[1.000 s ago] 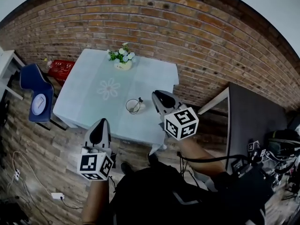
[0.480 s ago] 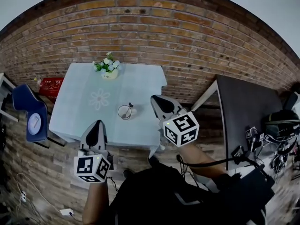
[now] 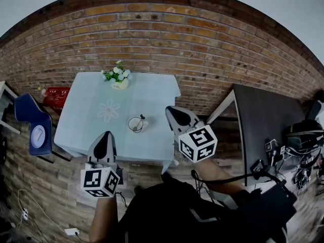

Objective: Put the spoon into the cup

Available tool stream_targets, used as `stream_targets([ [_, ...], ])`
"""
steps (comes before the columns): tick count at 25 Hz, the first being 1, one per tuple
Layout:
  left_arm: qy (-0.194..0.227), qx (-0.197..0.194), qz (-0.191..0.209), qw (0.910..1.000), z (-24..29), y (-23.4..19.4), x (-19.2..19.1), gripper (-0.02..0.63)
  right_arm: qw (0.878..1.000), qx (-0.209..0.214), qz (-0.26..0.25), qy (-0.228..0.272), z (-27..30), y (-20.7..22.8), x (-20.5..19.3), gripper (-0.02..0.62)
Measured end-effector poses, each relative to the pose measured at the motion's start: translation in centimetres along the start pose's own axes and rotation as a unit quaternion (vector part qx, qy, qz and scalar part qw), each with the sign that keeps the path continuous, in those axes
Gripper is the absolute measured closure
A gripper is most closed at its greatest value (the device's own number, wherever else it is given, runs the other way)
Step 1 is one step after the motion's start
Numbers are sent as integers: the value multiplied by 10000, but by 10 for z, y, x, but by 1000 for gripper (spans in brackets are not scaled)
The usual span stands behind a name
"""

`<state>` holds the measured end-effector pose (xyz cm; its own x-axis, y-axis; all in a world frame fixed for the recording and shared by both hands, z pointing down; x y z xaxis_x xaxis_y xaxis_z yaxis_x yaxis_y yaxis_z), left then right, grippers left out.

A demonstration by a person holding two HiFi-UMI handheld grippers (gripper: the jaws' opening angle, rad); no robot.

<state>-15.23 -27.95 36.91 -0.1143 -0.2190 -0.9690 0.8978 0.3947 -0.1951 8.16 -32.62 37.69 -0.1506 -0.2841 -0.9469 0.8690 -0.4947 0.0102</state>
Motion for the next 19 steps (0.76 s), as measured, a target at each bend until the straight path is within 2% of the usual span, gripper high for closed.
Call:
stream_targets([
  [19, -12, 185, 133, 9997, 2, -4, 6, 597, 10000, 4, -16, 94, 3, 3, 8, 577],
])
Point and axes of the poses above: the fingertips, and each gripper's own axes: z forward along the fingers, y to its right, x out of its top, the point moved 3 cm from there along -z, backward along the fingers, and after that the axes turned 8 degrees about -y, right-handed, at the moved point
